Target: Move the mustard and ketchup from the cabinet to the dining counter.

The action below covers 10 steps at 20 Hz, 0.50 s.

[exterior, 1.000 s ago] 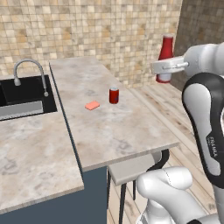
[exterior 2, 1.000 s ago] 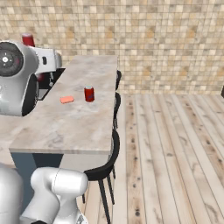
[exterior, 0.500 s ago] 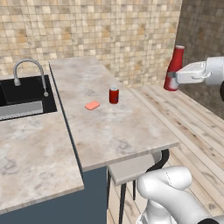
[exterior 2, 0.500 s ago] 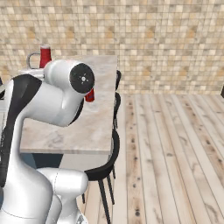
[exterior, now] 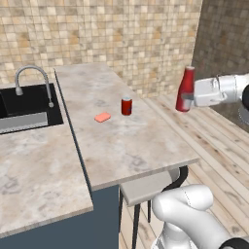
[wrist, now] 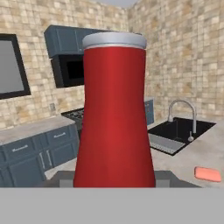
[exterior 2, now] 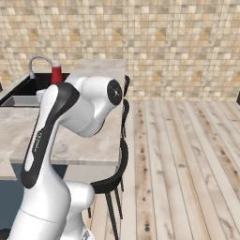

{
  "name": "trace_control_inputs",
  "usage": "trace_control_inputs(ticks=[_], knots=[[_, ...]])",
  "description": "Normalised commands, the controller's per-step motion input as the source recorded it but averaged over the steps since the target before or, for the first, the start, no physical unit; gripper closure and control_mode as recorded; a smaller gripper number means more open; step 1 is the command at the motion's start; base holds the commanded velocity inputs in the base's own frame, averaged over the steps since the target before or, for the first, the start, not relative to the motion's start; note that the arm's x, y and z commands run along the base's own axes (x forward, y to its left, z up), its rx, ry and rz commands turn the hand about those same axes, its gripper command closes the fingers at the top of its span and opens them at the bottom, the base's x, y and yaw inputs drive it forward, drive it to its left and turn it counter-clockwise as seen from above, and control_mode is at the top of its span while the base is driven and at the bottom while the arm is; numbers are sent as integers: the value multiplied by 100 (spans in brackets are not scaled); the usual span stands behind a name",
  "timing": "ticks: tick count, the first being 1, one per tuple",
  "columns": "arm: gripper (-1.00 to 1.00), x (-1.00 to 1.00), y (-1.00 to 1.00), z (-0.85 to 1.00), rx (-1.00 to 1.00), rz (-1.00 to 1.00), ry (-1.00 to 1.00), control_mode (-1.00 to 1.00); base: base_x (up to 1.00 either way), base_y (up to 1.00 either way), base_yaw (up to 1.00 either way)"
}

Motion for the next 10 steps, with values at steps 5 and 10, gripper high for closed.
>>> trace_control_inputs(ticks=[5,10], knots=[[100,2,30,-19,-11,12,12,-100,0,0,0],[100,34,40,-38,-24,2,2,-100,0,0,0]])
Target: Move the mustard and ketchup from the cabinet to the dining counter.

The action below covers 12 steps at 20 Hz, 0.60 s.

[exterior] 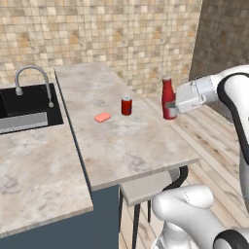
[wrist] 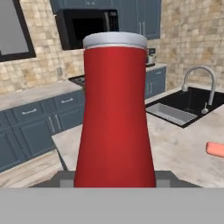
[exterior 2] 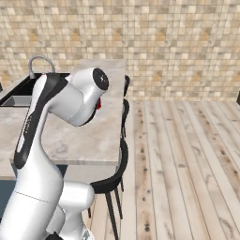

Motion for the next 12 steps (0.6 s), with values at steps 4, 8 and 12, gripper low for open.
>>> trace_control_inputs(ticks=[4,8,12], knots=[[100,32,25,-44,-4,0,-10,-100,0,0,0],[100,24,28,-52,-14,0,-36,-100,0,0,0],[100,25,20,-46,-2,6,-32,-100,0,0,0]])
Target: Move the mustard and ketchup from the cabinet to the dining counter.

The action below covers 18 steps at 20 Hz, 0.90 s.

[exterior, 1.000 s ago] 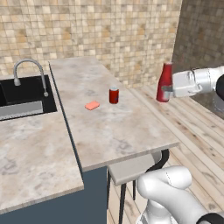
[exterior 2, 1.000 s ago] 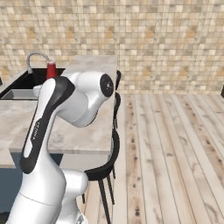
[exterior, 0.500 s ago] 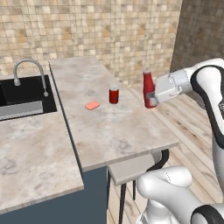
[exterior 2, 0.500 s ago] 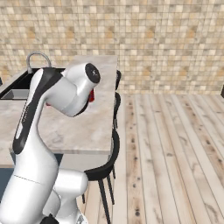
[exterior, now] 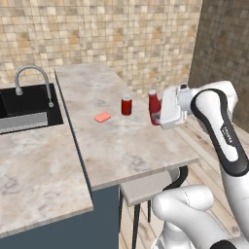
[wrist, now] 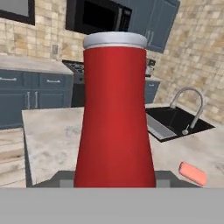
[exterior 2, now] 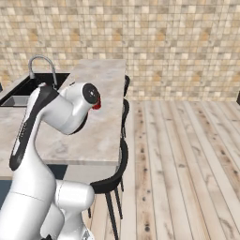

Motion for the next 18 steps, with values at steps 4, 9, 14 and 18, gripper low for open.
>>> trace_control_inputs(ticks=[4,9,14,18], knots=[[100,27,11,-34,1,14,-22,-100,0,0,0],[100,13,0,-10,11,21,-5,-100,0,0,0],[100,9,0,-2,9,23,0,-100,0,0,0],[100,9,0,-11,1,20,2,-100,0,0,0]])
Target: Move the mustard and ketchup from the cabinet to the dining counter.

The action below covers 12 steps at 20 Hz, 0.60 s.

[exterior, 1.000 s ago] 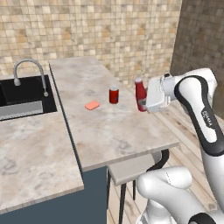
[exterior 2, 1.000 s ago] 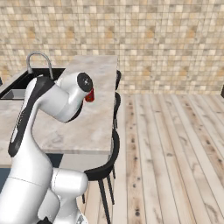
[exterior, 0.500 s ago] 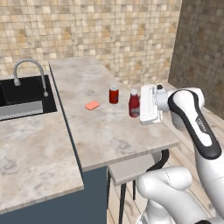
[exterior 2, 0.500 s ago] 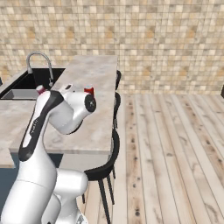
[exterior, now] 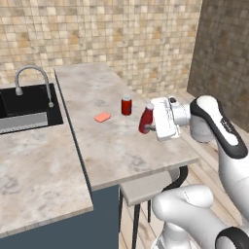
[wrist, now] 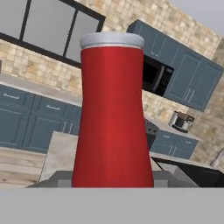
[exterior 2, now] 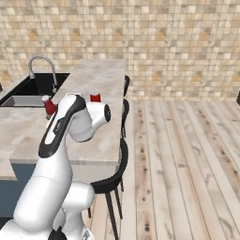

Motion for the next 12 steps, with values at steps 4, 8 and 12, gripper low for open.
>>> trace_control_inputs(ticks=[4,8,12], knots=[[100,15,0,-9,0,11,12,-100,0,0,0],[100,25,3,-13,0,7,12,-100,0,0,0],[100,32,8,-17,1,5,8,-100,0,0,0]])
